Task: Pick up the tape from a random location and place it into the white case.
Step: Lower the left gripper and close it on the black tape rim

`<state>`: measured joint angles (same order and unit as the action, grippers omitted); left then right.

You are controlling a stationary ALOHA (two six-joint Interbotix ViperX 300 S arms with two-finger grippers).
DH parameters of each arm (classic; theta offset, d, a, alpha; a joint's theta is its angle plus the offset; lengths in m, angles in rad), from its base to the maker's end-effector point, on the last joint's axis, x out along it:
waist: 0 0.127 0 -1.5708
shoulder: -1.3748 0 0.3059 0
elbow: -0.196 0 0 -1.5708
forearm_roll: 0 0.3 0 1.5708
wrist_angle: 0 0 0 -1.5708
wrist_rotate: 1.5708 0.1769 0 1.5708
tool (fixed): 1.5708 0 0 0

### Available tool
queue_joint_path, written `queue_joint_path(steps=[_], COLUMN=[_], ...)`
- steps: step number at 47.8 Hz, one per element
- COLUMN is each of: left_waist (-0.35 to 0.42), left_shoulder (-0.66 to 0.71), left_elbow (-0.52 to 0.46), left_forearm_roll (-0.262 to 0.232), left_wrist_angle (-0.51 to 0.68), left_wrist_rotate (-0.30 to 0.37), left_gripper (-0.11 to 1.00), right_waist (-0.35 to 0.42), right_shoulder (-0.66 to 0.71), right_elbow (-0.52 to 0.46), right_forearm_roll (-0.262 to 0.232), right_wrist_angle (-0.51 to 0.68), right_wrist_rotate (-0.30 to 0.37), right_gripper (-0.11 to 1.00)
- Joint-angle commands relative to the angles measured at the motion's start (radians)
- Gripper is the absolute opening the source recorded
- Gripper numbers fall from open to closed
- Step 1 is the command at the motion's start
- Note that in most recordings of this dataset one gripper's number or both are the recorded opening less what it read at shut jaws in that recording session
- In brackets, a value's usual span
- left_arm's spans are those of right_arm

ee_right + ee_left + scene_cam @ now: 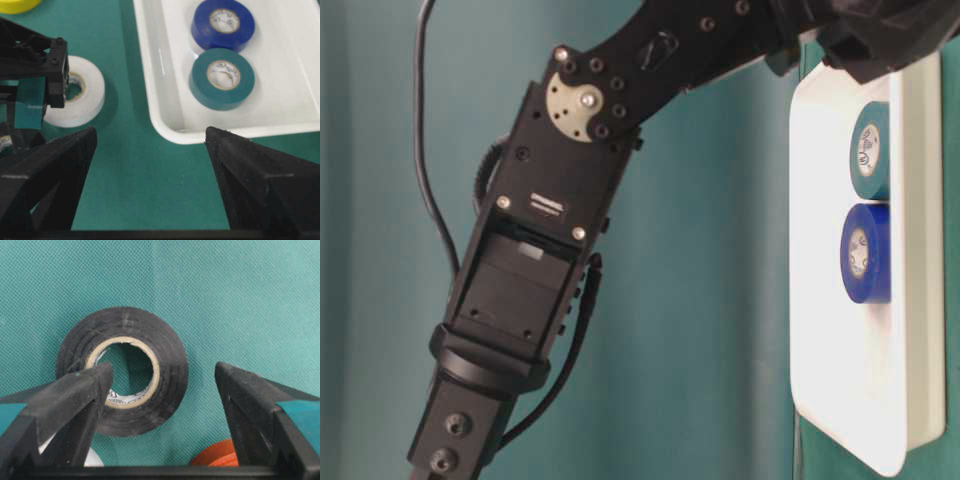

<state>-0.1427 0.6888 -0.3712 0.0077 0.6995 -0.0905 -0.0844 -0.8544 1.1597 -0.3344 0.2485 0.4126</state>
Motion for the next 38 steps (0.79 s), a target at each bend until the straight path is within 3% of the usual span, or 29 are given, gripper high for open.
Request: queue_joint_path(steps=[1,30,33,38], left_waist=[-0.003,-0.009,-0.011,-0.009], left_shoulder=[-0.015,0.011,0.009,0.008], left_elbow=[-0.015,-0.008,-0.008,-0.008], left_forearm_roll=[0.002,0.002,0.003,0.002], left_wrist_angle=[-0.011,-0.021,-0.018,-0.014], left_wrist_rotate=[0.0,0.0,0.0,0.005], left_gripper=[0.85,0.83,0.76,0.49], right_waist=[-0.005,-0.005,-0.005,-0.005], right_shoulder=[0.008,0.012,0.012,0.012], right_elbow=[-0.02,-0.02,-0.02,-0.02], right_forearm_roll=[-0.002,-0.003,-0.002,-0.002], right_wrist_angle=[-0.005,-0.005,-0.006,-0.006], right_wrist_rotate=[-0.002,-0.002,-0.002,-0.002], right_gripper=[0.87,0.87,0.87,0.87])
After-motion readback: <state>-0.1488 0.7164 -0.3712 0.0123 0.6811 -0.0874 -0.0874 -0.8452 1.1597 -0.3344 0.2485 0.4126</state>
